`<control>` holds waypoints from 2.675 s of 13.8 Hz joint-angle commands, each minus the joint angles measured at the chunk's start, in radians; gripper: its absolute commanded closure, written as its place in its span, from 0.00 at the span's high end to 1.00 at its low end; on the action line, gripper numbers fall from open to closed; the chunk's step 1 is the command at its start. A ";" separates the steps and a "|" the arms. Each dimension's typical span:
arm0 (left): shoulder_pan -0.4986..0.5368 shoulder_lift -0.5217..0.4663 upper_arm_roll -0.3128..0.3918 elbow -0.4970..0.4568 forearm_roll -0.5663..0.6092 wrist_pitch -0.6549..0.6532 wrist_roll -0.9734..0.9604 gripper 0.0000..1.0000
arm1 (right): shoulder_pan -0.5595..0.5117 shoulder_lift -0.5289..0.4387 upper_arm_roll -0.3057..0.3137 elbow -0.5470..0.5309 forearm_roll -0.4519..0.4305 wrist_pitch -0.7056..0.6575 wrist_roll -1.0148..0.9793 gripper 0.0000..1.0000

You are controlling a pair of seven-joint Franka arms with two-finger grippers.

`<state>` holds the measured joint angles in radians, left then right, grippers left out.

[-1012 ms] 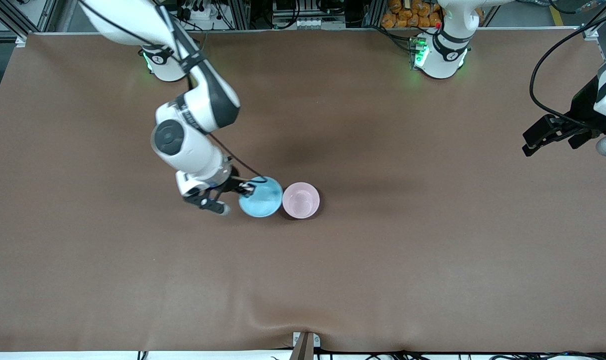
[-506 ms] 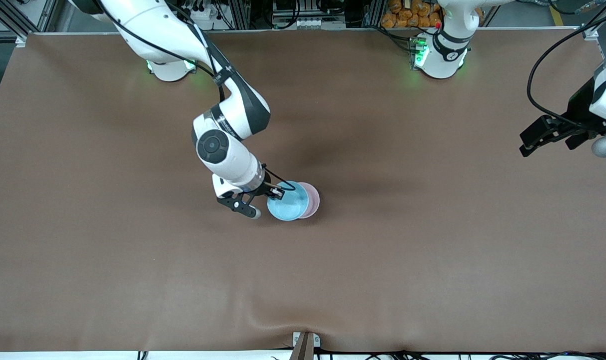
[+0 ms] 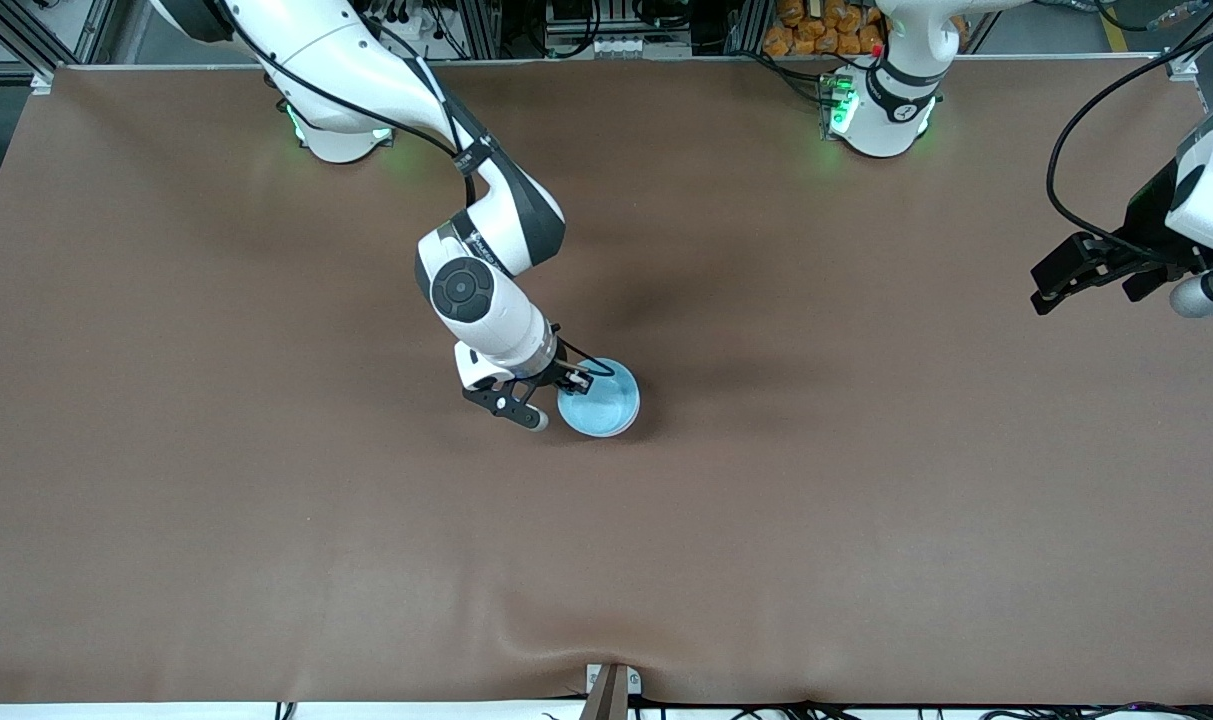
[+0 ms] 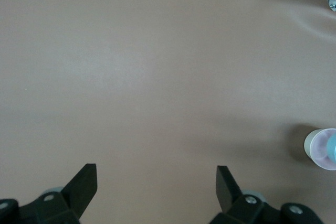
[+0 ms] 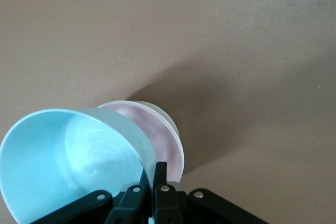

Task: Stack pink and blue bowls on white bowl
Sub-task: 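Carry the blue bowl over the pink bowl and lower it in, then open the right gripper and draw it back from the stack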

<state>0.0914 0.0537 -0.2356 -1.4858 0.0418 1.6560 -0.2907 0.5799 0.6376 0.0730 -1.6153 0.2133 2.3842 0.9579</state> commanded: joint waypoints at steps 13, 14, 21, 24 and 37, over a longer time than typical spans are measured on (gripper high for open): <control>-0.005 0.015 -0.001 0.021 -0.016 -0.015 0.021 1.00 | 0.038 0.027 -0.012 -0.021 -0.015 0.035 0.038 0.99; -0.005 0.015 -0.001 0.021 -0.016 -0.015 0.021 1.00 | 0.035 0.024 -0.012 -0.015 -0.015 0.033 0.038 1.00; -0.004 0.014 -0.001 0.021 -0.020 -0.015 0.021 1.00 | -0.024 -0.082 -0.068 0.040 -0.023 -0.081 -0.020 1.00; -0.001 0.014 -0.001 0.021 -0.020 -0.016 0.022 1.00 | -0.141 -0.171 -0.085 0.040 -0.020 -0.244 -0.207 1.00; 0.002 0.011 -0.001 0.022 -0.022 -0.021 0.027 1.00 | -0.484 -0.531 -0.085 -0.147 -0.130 -0.563 -0.771 1.00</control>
<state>0.0883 0.0598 -0.2369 -1.4851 0.0408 1.6560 -0.2907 0.1467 0.2043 -0.0334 -1.6990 0.1063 1.8521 0.2059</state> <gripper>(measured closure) 0.000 0.000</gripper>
